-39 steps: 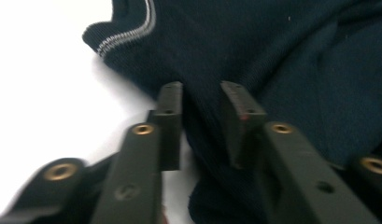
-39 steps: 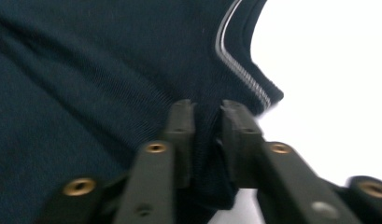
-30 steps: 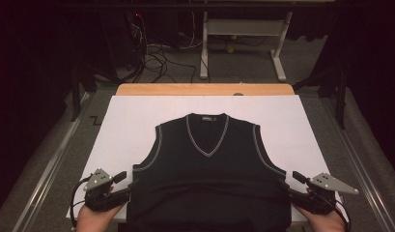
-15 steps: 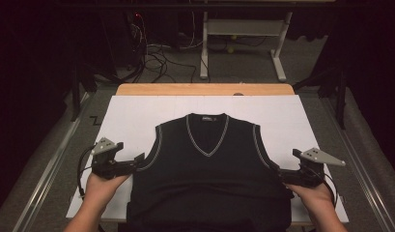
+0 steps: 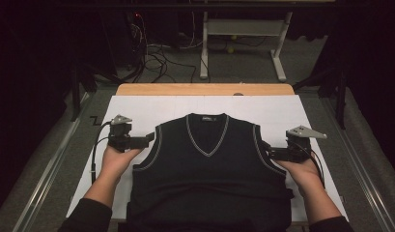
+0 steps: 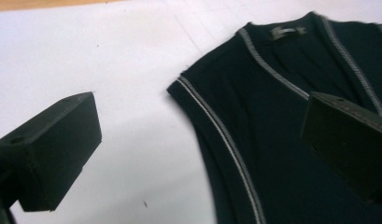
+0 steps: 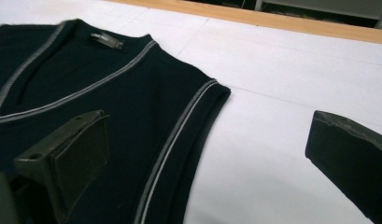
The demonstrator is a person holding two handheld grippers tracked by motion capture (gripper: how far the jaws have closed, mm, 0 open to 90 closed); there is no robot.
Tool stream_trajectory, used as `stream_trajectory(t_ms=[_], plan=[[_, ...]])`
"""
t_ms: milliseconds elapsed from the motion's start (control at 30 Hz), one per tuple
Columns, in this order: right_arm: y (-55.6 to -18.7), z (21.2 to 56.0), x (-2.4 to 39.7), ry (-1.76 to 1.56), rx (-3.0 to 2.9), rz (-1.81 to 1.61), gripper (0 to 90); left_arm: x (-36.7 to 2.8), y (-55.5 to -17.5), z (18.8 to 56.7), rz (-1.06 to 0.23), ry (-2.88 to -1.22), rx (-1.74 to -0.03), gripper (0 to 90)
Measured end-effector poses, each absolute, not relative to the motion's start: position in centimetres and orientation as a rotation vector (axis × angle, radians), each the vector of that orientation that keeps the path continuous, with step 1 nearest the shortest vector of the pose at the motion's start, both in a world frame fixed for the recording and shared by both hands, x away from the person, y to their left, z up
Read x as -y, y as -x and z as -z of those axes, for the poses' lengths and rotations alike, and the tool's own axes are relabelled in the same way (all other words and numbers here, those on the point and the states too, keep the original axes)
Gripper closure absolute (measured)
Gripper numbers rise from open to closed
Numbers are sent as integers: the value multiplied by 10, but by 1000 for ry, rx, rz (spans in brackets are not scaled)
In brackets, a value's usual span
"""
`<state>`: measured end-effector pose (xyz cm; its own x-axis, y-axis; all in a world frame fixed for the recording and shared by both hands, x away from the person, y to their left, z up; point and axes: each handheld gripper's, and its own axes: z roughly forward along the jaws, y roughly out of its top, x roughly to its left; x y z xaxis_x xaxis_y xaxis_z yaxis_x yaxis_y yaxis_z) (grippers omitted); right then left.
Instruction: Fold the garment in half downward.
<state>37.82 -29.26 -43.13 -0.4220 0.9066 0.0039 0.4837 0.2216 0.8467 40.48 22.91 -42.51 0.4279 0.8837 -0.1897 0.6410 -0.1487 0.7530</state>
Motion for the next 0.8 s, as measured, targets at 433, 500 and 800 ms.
stream_trajectory(t_ms=[433, 500, 800], plan=[[-415, 436, 272, -1350, -2049, -1035, 27, -197, -468, 467, -224, -1914, -1499, 151], [-415, 436, 272, -1345, -2057, -1018, 30, -189, -469, 468, -272, -1926, -1512, 200], [-423, 442, 276, -1398, -2068, -979, 129, -170, -463, 467, -315, -1955, -1503, 596]])
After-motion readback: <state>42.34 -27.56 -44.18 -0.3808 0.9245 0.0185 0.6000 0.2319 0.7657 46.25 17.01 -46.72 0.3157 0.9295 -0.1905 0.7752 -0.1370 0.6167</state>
